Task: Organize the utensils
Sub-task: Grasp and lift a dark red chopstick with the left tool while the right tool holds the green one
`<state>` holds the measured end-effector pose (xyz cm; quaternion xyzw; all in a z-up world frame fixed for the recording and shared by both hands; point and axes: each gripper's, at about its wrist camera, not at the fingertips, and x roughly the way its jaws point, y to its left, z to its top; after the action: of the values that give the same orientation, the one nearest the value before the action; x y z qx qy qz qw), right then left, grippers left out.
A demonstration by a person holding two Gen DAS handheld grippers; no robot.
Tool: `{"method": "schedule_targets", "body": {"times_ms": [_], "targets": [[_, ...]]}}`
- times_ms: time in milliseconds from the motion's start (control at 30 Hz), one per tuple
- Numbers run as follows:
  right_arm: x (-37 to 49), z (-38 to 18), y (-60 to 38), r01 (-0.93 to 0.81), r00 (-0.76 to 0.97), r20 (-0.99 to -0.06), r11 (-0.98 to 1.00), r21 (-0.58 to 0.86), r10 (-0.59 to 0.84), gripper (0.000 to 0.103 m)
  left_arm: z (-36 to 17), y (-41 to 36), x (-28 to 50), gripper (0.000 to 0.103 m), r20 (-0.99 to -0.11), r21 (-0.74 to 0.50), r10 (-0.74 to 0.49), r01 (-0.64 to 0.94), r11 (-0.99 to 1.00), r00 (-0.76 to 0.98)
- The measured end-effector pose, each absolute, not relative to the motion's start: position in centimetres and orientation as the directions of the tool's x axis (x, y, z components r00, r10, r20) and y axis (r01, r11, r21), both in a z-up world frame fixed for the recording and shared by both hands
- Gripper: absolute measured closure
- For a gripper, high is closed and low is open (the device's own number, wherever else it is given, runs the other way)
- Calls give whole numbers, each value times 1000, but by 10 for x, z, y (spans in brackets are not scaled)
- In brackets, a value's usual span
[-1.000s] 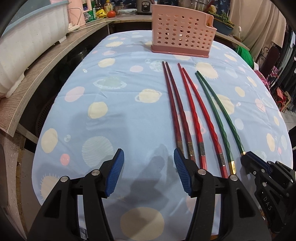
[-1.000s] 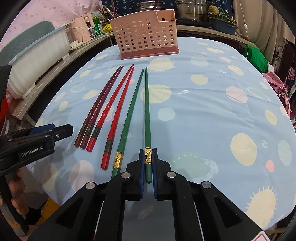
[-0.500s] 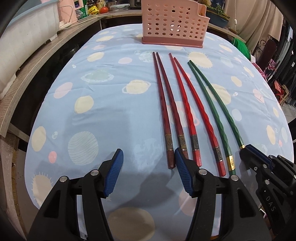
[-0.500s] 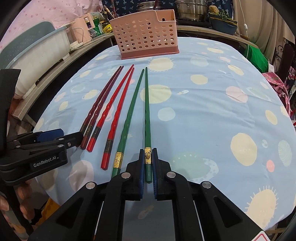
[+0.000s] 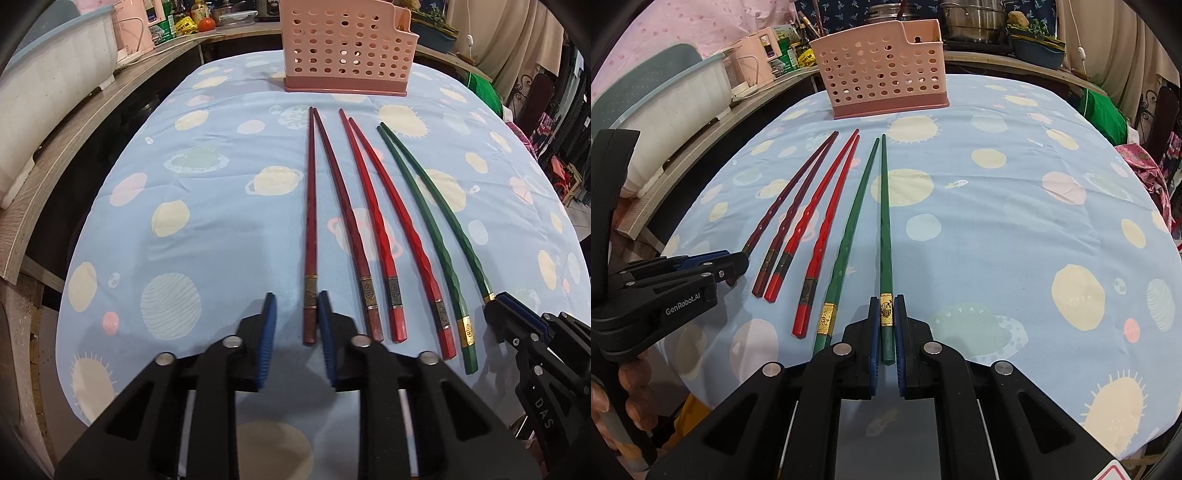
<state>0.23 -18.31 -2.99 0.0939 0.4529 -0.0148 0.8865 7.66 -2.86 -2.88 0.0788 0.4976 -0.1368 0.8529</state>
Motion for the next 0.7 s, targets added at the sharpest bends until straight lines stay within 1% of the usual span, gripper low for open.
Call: {"method": "schedule_targets", "body": {"times_ms": [33, 67, 300, 467, 700], "targets": [[2, -30, -183, 112, 589, -806, 982, 154, 59, 96, -29, -29, 77, 95, -872, -2, -155, 314, 950, 465], [2, -30, -183, 112, 589, -806, 982, 154, 59, 96, -29, -28, 77, 95, -873, -5, -158, 316, 949, 462], [5, -22, -186, 116, 589, -806, 980, 160, 62, 96, -27, -25, 80, 96, -882, -30, -172, 311, 950, 438], [7, 2, -193, 126, 645, -763, 977, 175, 54, 96, -19, -22, 83, 96, -878, -37, -172, 297, 954, 446], [20, 37, -206, 136, 697, -716, 972, 190, 42, 96, 12, -12, 95, 96, -851, -62, -192, 270, 961, 488]]}}
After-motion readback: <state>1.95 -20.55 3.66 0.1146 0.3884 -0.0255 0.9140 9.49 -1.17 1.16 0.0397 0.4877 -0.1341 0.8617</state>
